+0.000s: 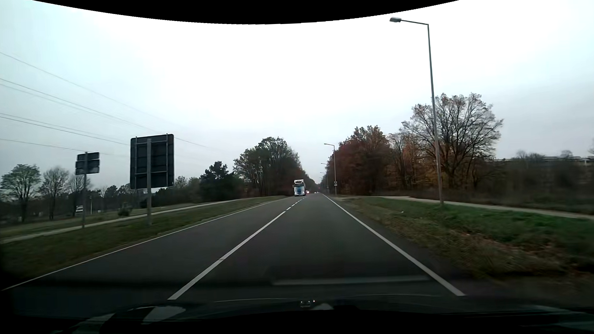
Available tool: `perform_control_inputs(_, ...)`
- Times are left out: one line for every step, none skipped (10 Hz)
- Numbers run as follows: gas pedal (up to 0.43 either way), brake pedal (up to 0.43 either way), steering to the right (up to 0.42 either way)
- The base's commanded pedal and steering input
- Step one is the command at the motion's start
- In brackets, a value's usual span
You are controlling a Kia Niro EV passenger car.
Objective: Follow the waypoints while adhering to traffic rules and regulations
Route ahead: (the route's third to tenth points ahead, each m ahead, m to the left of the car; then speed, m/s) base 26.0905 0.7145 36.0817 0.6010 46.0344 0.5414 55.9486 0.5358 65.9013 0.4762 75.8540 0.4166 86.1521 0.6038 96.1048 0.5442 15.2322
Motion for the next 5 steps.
perform_control_inputs(0.209,0.0,0.001)
perform_control_inputs(0.209,0.0,0.001)
perform_control_inputs(0.209,0.0,0.001)
perform_control_inputs(0.197,0.0,0.001)
perform_control_inputs(0.197,0.0,0.001)
